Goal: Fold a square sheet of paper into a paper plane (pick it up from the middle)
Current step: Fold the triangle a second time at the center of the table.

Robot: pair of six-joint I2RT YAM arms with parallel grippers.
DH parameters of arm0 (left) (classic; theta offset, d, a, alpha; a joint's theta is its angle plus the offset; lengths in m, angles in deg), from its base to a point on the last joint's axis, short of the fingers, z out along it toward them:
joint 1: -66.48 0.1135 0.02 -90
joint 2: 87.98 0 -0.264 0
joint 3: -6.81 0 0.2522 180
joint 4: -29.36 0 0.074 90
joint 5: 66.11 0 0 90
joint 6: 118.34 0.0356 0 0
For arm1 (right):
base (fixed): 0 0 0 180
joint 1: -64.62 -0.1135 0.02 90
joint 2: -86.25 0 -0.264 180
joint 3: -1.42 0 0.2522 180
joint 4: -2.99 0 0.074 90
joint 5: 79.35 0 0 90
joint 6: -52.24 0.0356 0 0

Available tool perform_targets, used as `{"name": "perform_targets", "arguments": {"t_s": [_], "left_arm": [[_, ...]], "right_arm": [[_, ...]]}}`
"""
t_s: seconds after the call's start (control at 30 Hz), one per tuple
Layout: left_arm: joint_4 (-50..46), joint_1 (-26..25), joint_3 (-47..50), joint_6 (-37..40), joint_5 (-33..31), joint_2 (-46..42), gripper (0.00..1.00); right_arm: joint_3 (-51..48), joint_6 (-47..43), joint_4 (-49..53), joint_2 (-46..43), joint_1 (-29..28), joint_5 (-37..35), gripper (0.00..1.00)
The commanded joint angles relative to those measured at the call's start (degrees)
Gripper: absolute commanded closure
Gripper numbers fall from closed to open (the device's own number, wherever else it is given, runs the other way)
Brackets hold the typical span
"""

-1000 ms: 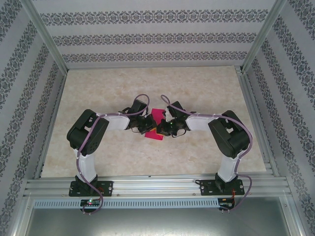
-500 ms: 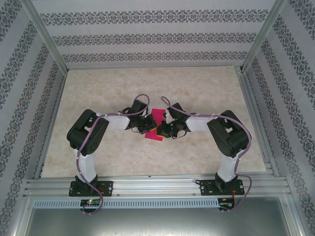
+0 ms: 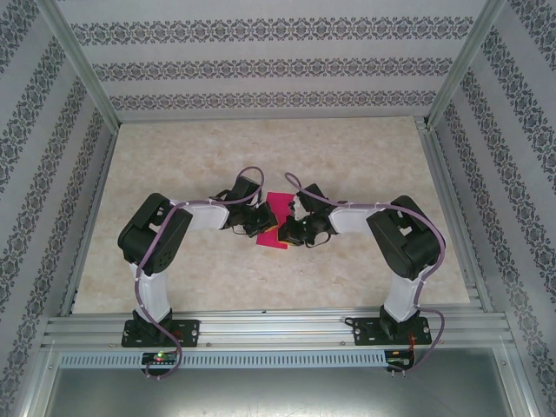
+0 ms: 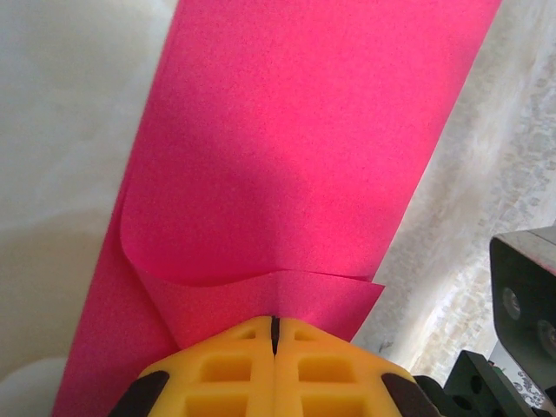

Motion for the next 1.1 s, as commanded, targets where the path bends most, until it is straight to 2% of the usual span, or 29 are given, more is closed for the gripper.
{"name": "perform_targets", "arguments": {"t_s": [0.0,0.4,0.57,0.87,1.07], "left_arm": [[-4.2,0.3,2.0,-0.2,-3.3,1.8,1.0],[-4.0,0.3,1.8,0.1,-3.0,2.0,1.0],[-4.4,0.4,1.4,0.5,-2.6,2.0,1.0],[-4.1,0.3,1.1,0.6,-1.9,1.9,1.0],[-3.8,0.3,0.8,0.7,-1.5,2.0,1.0]], "right_arm": [[-2.4,-2.4,8.4,-2.3,-0.4,-3.2,0.88],[-4.4,-2.8,11.2,-9.2,-0.1,-4.7,0.88],[-2.4,0.5,6.3,-12.4,-0.2,-4.0,0.87],[2.4,3.2,1.9,-3.8,-0.9,-1.1,0.87],[1.1,2.0,2.9,0.2,-0.8,-1.0,0.88]]}}
